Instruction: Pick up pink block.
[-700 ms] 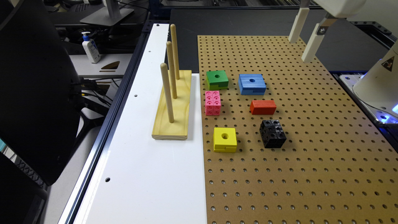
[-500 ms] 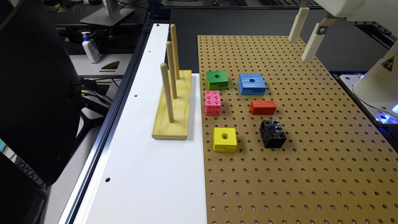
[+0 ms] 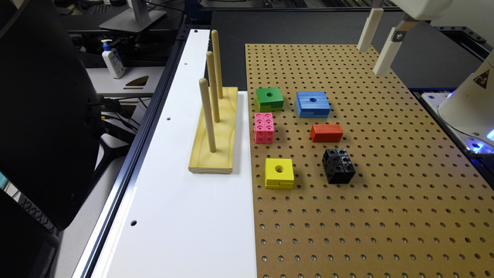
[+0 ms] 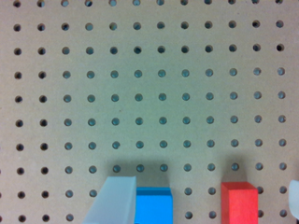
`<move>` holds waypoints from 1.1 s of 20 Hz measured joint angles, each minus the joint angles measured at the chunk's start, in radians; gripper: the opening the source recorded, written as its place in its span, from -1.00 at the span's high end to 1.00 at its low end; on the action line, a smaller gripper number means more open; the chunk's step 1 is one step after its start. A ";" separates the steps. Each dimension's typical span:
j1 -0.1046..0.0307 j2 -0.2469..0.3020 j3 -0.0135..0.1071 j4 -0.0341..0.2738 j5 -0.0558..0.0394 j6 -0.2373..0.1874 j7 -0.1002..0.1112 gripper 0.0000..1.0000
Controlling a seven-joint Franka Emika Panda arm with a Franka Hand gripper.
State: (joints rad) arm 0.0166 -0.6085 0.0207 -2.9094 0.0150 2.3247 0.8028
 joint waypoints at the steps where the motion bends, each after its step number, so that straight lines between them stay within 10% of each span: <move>1: 0.000 0.000 0.000 0.000 0.0000 0.003 0.000 -1.00; 11: 0.004 0.027 0.000 0.031 0.0000 0.018 0.000 -1.00; 22: 0.007 0.184 0.003 0.135 0.0000 0.067 0.001 -1.00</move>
State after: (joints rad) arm 0.0236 -0.4244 0.0240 -2.7747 0.0150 2.3915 0.8043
